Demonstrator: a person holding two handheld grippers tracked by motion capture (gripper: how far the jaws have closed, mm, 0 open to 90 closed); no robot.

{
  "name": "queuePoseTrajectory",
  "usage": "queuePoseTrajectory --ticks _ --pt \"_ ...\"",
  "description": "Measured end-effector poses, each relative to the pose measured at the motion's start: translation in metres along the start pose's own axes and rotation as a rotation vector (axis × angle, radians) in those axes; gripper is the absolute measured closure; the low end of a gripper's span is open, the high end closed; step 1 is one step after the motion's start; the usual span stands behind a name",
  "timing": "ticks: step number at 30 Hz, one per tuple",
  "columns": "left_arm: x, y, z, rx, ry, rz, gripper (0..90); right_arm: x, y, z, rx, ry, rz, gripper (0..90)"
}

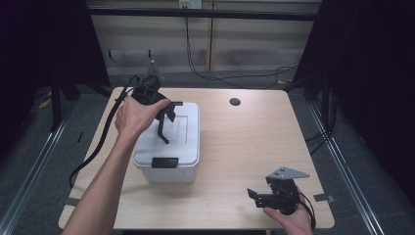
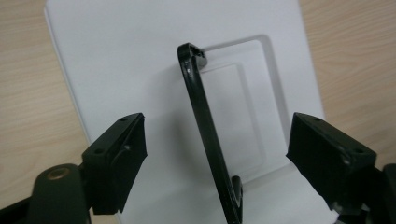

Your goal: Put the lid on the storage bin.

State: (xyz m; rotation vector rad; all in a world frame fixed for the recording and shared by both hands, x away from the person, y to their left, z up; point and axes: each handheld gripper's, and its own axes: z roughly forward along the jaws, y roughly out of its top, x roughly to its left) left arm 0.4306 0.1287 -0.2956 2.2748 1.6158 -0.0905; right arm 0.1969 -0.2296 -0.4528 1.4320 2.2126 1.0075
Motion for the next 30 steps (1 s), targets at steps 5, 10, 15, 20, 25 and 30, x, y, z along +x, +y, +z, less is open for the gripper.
queuePoseTrajectory --ticks 5,10,15,20,25,30 --pt "0.013 -0.007 -0.005 -0.067 -0.041 0.021 18.5 0.000 0.000 0.001 -0.002 0.000 -0.003 19.1" --pt "0.027 -0.017 -0.015 -0.151 -0.108 0.076 17.4 0.000 0.000 0.001 0.001 -0.001 0.008 19.1" --pt "0.036 -0.025 -0.025 -0.213 -0.049 0.092 23.9 0.000 0.000 0.001 -0.002 -0.001 0.004 19.1" --pt "0.045 -0.033 -0.031 -0.243 -0.049 0.110 24.0 0.000 0.000 0.000 0.000 -0.003 0.005 19.1" --pt "0.060 -0.042 -0.035 -0.281 -0.095 0.122 23.7 -0.001 0.000 0.001 -0.002 -0.001 0.004 19.1" --pt "0.073 -0.053 -0.042 -0.327 -0.135 0.159 20.8 -0.001 0.001 0.001 -0.003 -0.003 0.005 19.1"
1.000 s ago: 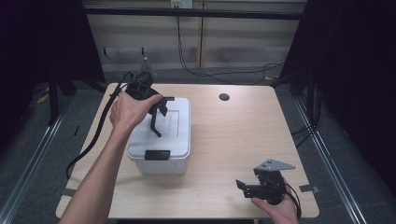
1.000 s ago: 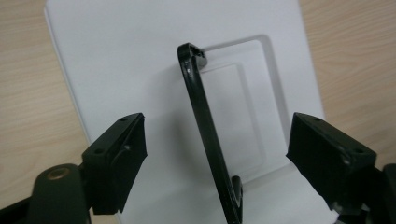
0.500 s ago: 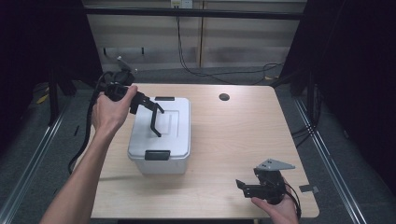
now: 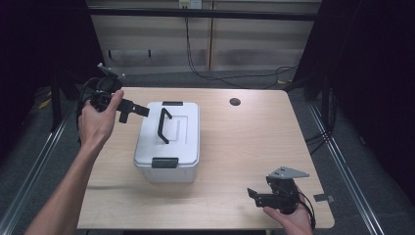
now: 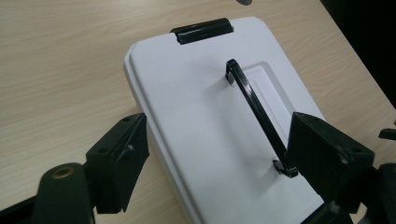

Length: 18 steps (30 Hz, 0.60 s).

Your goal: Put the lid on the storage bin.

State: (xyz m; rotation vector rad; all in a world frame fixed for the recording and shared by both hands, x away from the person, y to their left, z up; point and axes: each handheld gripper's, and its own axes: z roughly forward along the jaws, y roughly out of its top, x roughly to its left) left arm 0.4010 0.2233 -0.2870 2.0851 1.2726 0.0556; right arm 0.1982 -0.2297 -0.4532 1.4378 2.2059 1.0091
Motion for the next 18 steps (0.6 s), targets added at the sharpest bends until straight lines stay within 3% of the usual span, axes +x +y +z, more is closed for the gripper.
queuePoseTrajectory --ticks 2,4,6,15,18 --pt "0.003 -0.004 -0.003 -0.008 0.005 0.002 20.7 0.000 0.000 0.000 0.000 -0.001 0.000 19.1" --pt "0.004 -0.009 -0.005 -0.007 0.037 0.014 22.8 0.000 0.000 0.000 -0.001 -0.001 0.001 19.1" --pt "0.006 -0.015 -0.007 -0.039 0.056 0.024 26.0 0.000 0.000 0.000 0.000 -0.001 0.001 19.1" --pt "0.021 -0.043 -0.012 -0.068 0.050 0.056 25.3 0.000 0.000 0.000 0.002 -0.006 0.004 19.1" --pt "0.025 -0.053 -0.015 -0.085 0.020 0.062 25.2 0.001 0.000 -0.001 0.002 -0.007 0.004 19.2"
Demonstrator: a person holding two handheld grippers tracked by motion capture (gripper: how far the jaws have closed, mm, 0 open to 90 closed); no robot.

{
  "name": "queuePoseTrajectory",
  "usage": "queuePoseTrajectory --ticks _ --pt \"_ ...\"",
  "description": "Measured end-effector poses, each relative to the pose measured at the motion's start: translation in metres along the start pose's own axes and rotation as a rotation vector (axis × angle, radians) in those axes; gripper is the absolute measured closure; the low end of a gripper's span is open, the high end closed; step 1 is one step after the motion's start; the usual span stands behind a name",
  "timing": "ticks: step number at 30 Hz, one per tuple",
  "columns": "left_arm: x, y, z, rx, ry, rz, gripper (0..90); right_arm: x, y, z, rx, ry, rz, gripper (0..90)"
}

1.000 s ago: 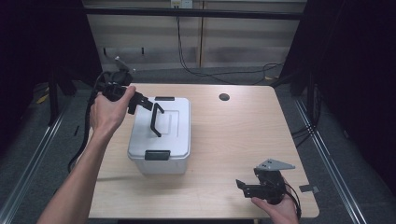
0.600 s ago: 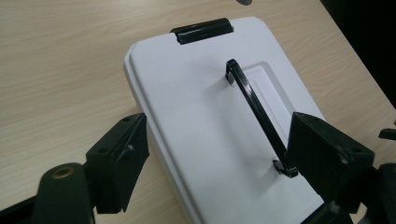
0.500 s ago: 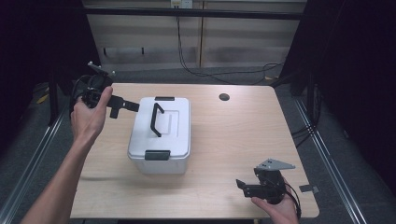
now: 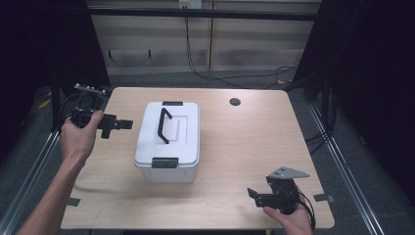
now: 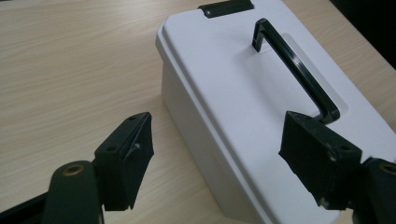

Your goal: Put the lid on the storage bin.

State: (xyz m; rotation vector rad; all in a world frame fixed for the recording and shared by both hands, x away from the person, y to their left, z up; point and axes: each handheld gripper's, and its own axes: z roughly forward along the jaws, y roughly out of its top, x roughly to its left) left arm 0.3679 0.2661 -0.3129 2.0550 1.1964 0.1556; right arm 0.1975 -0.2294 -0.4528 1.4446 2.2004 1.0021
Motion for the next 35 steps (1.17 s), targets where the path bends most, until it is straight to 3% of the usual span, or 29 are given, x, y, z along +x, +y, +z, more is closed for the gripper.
queuePoseTrajectory --ticks 2,4,6,8,11,14,15,18,22,23,25,28,30,35 --pt "0.001 -0.007 -0.002 -0.025 0.006 0.004 24.7 0.000 0.000 0.000 -0.001 -0.001 0.002 19.1" --pt "0.004 -0.012 -0.003 -0.035 0.014 -0.019 23.4 -0.001 0.000 0.000 -0.002 -0.002 -0.001 19.2" --pt "0.005 -0.017 -0.002 -0.032 0.052 0.005 23.1 -0.001 0.000 0.000 0.001 -0.001 0.000 19.1" --pt "0.007 -0.026 0.000 -0.036 0.019 -0.004 23.1 0.000 0.000 0.000 0.000 -0.001 0.002 19.2" --pt "0.009 -0.041 0.001 -0.039 0.054 0.020 23.1 -0.001 0.000 0.000 -0.003 -0.002 0.003 19.2" --pt "0.012 -0.055 0.001 -0.057 0.020 0.032 21.0 0.000 0.000 0.000 -0.002 -0.001 0.001 19.2" --pt "0.013 -0.061 0.001 -0.064 0.016 0.018 20.3 0.000 0.000 0.000 -0.002 -0.001 0.001 19.2" --pt "0.016 -0.077 -0.001 -0.072 0.021 0.014 21.2 -0.001 0.000 0.000 -0.003 -0.003 0.001 19.2" --pt "0.013 -0.098 -0.001 -0.072 0.021 0.044 21.2 -0.001 0.000 0.000 -0.005 -0.007 0.002 19.2" --pt "0.014 -0.104 -0.002 -0.089 0.007 0.027 21.2 -0.001 0.000 0.000 -0.006 -0.008 0.003 19.2" --pt "0.015 -0.113 -0.004 -0.106 -0.012 0.030 20.9 -0.001 0.000 0.000 -0.006 -0.010 0.008 19.2" --pt "0.017 -0.130 -0.004 -0.141 -0.006 0.018 20.8 -0.001 0.000 -0.001 -0.016 -0.015 0.006 19.2" --pt "0.021 -0.136 -0.002 -0.138 -0.021 0.001 20.8 -0.001 0.000 -0.001 -0.026 -0.017 0.009 19.1" --pt "0.022 -0.148 0.004 -0.161 -0.007 0.002 20.2 -0.001 0.000 0.000 -0.035 -0.026 0.012 18.9"
